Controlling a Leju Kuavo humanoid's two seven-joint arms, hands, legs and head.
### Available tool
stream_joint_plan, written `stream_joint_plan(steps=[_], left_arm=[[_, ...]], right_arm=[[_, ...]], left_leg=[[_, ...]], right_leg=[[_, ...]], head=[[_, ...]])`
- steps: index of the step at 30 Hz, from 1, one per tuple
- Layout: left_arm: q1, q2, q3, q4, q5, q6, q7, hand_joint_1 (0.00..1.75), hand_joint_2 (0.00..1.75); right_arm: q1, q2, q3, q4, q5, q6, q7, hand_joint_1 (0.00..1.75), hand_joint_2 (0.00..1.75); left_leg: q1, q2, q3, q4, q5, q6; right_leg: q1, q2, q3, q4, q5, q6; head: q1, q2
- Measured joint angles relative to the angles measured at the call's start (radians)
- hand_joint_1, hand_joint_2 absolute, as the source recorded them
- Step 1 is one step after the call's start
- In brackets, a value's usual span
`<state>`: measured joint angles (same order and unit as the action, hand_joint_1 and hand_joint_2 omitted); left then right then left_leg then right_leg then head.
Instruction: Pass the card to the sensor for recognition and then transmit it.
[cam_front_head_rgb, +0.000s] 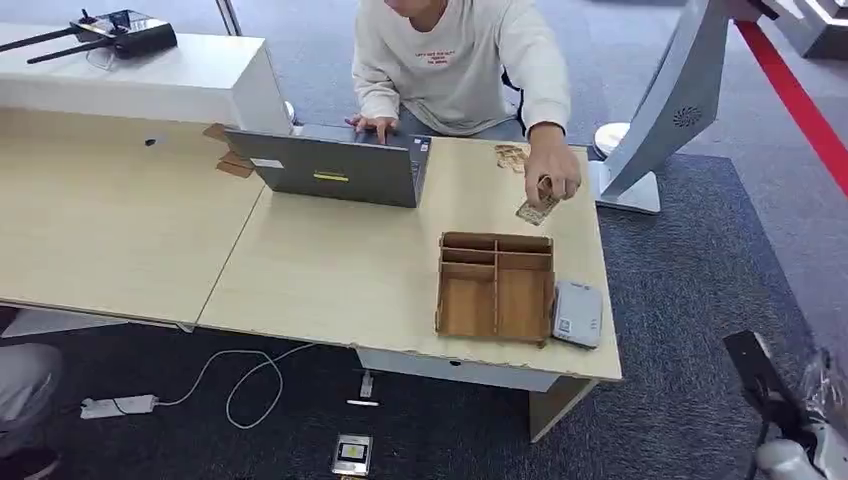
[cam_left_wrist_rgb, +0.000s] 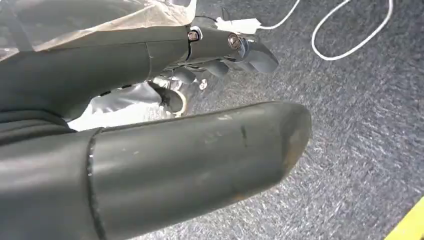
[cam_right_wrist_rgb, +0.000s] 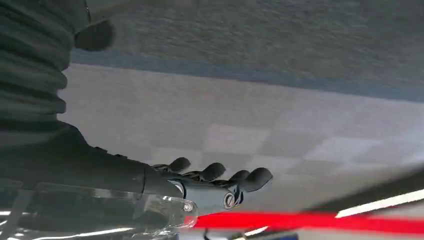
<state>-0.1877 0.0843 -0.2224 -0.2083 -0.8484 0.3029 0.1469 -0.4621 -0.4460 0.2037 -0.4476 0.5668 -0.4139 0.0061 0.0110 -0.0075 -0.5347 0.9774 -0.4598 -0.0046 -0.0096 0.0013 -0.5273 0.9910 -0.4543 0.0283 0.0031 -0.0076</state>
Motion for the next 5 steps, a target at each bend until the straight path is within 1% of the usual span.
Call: stream_joint_plan(steps=[2,5], left_arm=[[0.004,0.000,0.008,0.000,0.003,0.004,0.002,0.00,0.00],[0.004,-0.002,0.016,0.000,0.007,0.011,0.004,0.00,0.00]], right_arm=[[0.039,0.000,-0.005,0.023,0.015,0.014,0.013,0.00,1.75],[0.065,0.003,-0.006,0.063,0.038,0.041,0.034,0.00,1.75]], left_leg=[[0.000,0.001,0.000,-0.001,0.000,0.000],[0.000,0.001,0.000,-0.001,0.000,0.000]], right_leg=[[0.000,0.001,-0.001,0.000,0.000,0.000],[0.000,0.001,0.000,0.000,0.000,0.000]], head=[[-0.001,0.000],[0.000,0.000]])
